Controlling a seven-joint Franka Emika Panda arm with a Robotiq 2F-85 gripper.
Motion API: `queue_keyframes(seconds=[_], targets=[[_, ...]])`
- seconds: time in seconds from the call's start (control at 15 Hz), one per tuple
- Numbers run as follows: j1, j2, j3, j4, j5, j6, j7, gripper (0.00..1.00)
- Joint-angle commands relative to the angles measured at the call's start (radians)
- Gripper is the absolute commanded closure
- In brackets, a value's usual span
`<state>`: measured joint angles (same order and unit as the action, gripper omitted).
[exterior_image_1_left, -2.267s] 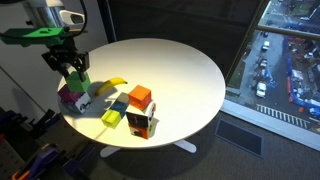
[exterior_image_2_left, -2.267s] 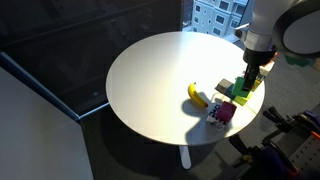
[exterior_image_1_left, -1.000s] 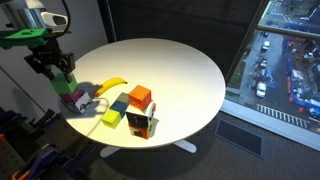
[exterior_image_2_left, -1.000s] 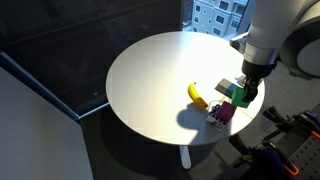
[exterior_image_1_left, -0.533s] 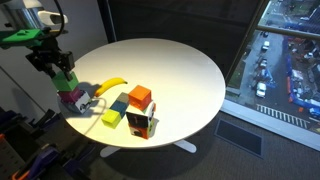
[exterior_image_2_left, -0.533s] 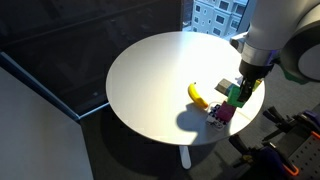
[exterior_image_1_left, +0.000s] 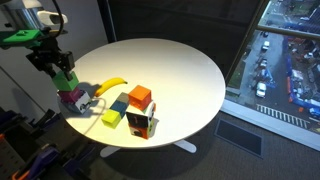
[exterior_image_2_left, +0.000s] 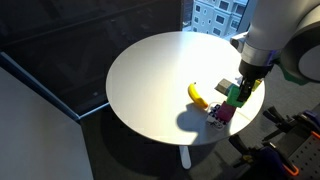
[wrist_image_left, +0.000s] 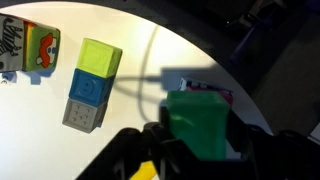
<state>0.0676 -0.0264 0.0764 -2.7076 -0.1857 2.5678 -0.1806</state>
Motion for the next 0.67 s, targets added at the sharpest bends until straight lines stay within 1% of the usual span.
queue_keyframes(seconds=[0.0, 0.13, 0.2, 0.6], targets=[[0.002, -0.001, -0.002, 0.001, 0.001, -0.003, -0.001, 0.45], [0.002, -0.001, -0.002, 0.001, 0.001, -0.003, -0.001, 0.45], [0.002, -0.001, -0.002, 0.001, 0.001, -0.003, -0.001, 0.7], [0.01, -0.009, 0.006, -0.003, 0.017, -0.011, -0.007, 0.7]])
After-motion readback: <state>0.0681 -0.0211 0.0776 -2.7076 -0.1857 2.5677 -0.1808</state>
